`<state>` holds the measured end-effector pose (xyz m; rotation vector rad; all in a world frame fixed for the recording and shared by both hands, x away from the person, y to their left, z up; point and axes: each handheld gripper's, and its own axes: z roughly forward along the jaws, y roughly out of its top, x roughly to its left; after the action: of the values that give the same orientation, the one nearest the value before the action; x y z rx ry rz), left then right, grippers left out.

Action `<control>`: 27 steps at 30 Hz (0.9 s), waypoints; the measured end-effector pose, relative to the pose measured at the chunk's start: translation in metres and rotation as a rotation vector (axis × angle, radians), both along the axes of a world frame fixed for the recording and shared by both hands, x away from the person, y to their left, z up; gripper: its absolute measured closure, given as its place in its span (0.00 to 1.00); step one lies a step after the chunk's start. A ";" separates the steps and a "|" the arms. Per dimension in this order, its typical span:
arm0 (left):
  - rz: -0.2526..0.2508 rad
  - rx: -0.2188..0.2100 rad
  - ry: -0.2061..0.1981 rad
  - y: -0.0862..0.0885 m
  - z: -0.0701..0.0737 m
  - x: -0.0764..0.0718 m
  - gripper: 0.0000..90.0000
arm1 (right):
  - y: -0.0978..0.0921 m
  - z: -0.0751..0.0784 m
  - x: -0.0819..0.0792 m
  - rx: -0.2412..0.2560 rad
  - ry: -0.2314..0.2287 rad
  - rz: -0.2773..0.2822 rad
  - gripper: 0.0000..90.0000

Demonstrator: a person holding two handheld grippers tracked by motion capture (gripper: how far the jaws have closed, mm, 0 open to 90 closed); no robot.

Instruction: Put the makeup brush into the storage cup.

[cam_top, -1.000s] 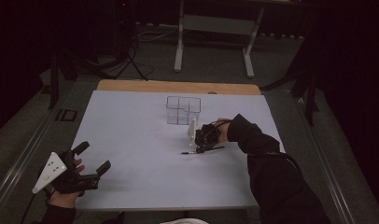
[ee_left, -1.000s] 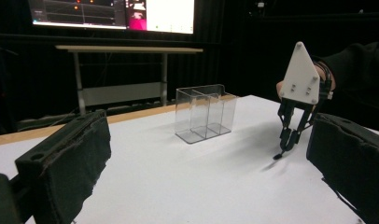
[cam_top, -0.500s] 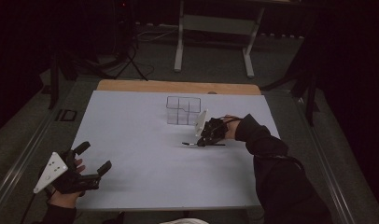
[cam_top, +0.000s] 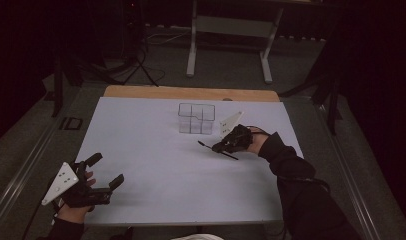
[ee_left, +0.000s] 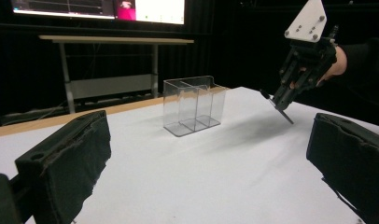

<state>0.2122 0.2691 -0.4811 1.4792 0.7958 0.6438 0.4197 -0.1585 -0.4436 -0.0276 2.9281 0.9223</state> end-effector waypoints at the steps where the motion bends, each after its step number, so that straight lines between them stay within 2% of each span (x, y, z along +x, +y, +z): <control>1: -0.001 0.001 0.002 -0.001 0.000 0.000 0.01 | -0.001 -0.001 -0.001 0.011 0.006 -0.010 0.95; 6: -0.011 0.011 0.017 -0.004 0.000 0.001 0.01 | -0.004 -0.003 -0.004 0.036 0.011 -0.044 0.95; 7: -0.025 0.032 0.031 -0.008 0.000 0.003 0.01 | -0.004 -0.003 -0.005 0.036 0.013 -0.055 0.95; 9: -0.043 0.031 0.039 -0.012 0.001 0.004 0.01 | -0.005 0.000 -0.007 0.076 0.023 -0.095 0.95; 11: -0.059 0.042 0.043 -0.016 0.002 0.005 0.01 | -0.006 0.002 -0.011 0.117 0.017 -0.110 0.95; 13: -0.074 0.055 0.055 -0.020 0.002 0.007 0.01 | -0.006 0.005 -0.013 0.167 0.033 -0.131 0.95; 18: -0.112 0.073 0.086 -0.028 0.003 0.011 0.01 | -0.007 0.007 -0.020 0.221 0.010 -0.163 0.95; 24: -0.147 0.031 0.108 -0.033 0.007 0.021 0.01 | -0.012 0.007 -0.023 0.257 0.024 -0.198 0.95; 27: -0.145 0.034 0.121 -0.034 0.006 0.028 0.01 | -0.016 0.008 -0.025 0.290 0.022 -0.225 0.95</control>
<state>0.2402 0.2350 -0.4747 1.6027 0.7651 0.4646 0.3950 -0.1741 -0.4351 0.3212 2.7102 1.2977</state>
